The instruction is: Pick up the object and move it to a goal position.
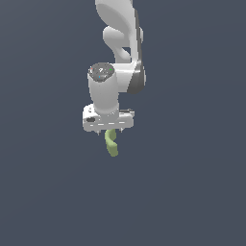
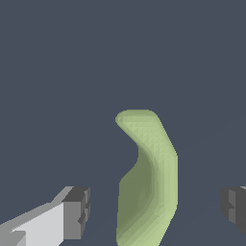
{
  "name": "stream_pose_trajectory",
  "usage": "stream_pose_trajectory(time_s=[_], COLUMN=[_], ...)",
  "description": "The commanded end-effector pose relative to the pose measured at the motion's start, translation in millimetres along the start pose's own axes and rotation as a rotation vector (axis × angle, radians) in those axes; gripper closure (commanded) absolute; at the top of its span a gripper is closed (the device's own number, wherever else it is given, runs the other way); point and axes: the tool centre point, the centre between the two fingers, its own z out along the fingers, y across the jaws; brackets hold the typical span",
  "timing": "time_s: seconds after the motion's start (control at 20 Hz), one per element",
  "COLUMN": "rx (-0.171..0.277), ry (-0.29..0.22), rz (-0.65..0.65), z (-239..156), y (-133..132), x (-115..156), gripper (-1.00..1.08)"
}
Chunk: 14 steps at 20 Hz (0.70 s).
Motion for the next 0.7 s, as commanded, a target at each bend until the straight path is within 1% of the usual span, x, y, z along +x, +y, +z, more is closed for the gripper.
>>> stream_pose_trajectory(time_s=[0.0,0.3,0.65], rx=[0.001,0.000,0.001], ry=[-0.002,-0.001,-0.002], rz=[-0.006,-0.003,-0.006], z=[1,9,42], y=[0,0,0], x=[-1,-1,-2], gripper=[-0.92,-0.92,-0.92])
